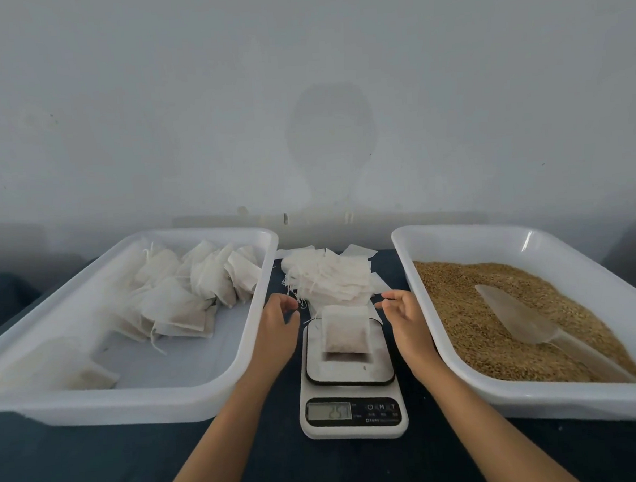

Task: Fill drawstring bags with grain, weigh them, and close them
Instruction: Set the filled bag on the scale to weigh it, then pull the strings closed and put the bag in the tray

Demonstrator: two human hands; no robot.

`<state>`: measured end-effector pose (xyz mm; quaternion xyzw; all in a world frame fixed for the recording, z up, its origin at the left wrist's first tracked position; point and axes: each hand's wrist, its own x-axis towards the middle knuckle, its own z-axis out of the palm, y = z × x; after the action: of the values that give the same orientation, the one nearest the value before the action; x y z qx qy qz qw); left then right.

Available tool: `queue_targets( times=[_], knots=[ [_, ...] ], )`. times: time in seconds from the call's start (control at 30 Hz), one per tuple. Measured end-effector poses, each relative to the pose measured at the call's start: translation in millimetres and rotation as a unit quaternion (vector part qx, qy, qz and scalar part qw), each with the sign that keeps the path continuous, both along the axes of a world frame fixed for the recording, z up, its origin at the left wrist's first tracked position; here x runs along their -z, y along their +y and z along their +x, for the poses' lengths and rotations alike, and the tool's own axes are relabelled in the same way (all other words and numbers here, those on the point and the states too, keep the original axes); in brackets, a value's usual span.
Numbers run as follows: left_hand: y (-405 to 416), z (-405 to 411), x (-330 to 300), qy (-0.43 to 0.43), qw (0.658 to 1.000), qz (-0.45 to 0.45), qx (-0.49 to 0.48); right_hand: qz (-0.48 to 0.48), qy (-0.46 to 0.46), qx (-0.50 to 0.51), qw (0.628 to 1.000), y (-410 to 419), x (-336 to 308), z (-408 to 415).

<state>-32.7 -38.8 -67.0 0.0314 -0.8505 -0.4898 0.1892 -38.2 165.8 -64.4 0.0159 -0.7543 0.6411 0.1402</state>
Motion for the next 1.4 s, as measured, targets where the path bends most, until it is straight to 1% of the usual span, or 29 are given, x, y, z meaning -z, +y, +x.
queue_targets(
  times=[0.13, 0.2, 0.3, 0.43, 0.53, 0.6, 0.67, 0.73, 0.83, 0.97, 1.1, 1.2, 1.33, 1.4],
  knots=[
    [3, -4, -1, -0.008, 1.000, 0.013, 0.009, 0.020, -0.014, -0.014, 1.000, -4, 0, -2],
    [7, -6, -2, -0.016, 1.000, 0.012, 0.017, 0.047, -0.032, -0.019, 0.998, -6, 1, -4],
    [17, -9, -7, -0.054, 0.996, 0.013, 0.064, 0.084, -0.049, -0.033, 0.995, -11, 0, -6],
    [31, -14, -13, -0.113, 0.987, -0.056, 0.104, 0.101, -0.037, -0.042, 0.993, -17, -2, -6],
    [38, -13, -19, -0.118, 0.983, -0.095, 0.105, 0.091, -0.003, -0.048, 0.995, -19, -6, 0],
    [41, -8, -24, -0.110, 0.982, -0.108, 0.107, 0.087, 0.020, -0.054, 0.995, -18, -9, 6],
    [42, -1, -28, -0.082, 0.983, -0.123, 0.112, 0.080, 0.036, -0.060, 0.994, -16, -10, 14],
    [40, 9, -32, -0.049, 0.979, -0.145, 0.132, 0.079, 0.040, -0.068, 0.994, -13, -10, 24],
    [37, 26, -41, -0.032, 0.967, -0.177, 0.179, 0.076, 0.038, -0.081, 0.993, -8, -13, 40],
    [32, 47, -57, 0.015, 0.963, -0.190, 0.191, 0.079, 0.056, -0.112, 0.989, -10, -36, 58],
    [16, 65, -83, 0.056, 0.966, -0.190, 0.164, 0.101, 0.070, -0.147, 0.981, -27, -72, 67],
    [-5, 75, -108, 0.070, 0.971, -0.181, 0.140, 0.116, 0.104, -0.167, 0.974, -51, -102, 68],
    [-46, 87, -134, 0.090, 0.977, -0.179, 0.075, 0.110, 0.133, -0.209, 0.962, -98, -130, 61],
    [-68, 92, -141, 0.083, 0.980, -0.178, 0.035, 0.101, 0.142, -0.227, 0.958, -126, -136, 57]
  ],
)
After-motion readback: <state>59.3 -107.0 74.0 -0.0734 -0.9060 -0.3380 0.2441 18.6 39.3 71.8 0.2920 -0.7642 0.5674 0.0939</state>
